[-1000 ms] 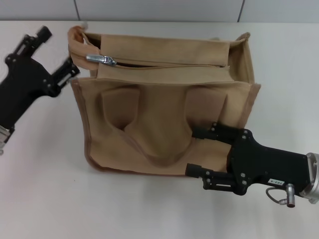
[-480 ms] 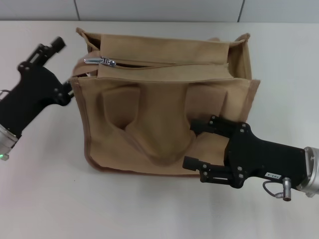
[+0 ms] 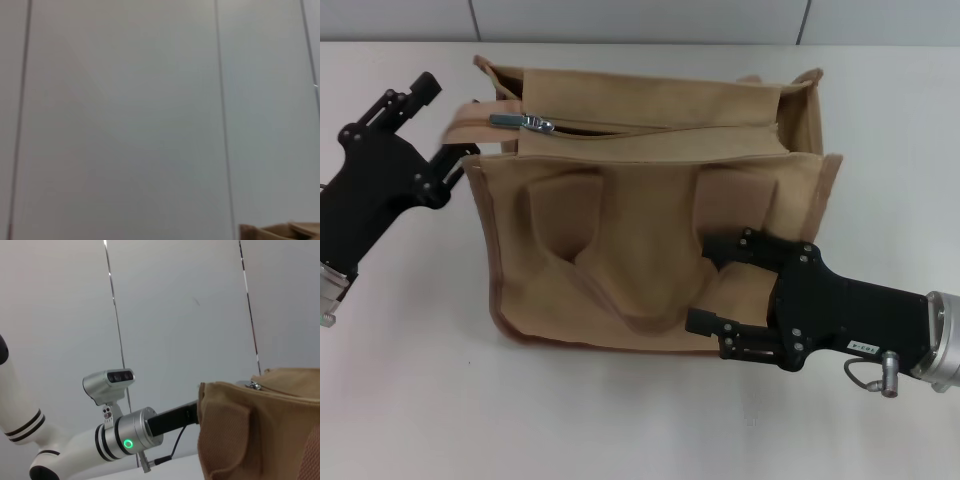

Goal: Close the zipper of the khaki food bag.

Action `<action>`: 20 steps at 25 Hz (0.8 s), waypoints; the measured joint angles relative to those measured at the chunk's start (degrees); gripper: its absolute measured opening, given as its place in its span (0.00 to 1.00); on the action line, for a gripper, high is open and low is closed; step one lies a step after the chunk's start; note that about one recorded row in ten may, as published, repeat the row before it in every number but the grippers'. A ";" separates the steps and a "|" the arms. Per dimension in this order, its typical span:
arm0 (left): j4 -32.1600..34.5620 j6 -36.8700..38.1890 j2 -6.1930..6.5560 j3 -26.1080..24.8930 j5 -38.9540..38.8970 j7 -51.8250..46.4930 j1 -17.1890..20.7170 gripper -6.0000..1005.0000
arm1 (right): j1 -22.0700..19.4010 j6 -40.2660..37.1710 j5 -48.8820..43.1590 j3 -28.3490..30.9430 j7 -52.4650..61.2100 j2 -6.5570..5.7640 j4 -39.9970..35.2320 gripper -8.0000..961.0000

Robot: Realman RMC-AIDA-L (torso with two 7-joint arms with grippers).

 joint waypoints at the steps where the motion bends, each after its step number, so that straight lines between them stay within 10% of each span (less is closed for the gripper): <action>1: -0.27 -0.02 -0.01 -0.79 -0.03 -0.01 0.00 0.79 | 0.00 0.15 0.00 0.00 0.00 0.02 0.00 0.82; 15: -1.89 0.32 -0.07 -2.98 -0.08 0.61 1.25 0.13 | 0.48 0.39 -0.02 0.00 -0.09 0.08 0.01 0.82; 20: -1.87 0.73 -0.02 -3.03 -0.07 0.43 1.66 0.03 | 0.60 0.38 -0.02 -0.01 -0.09 0.08 0.01 0.82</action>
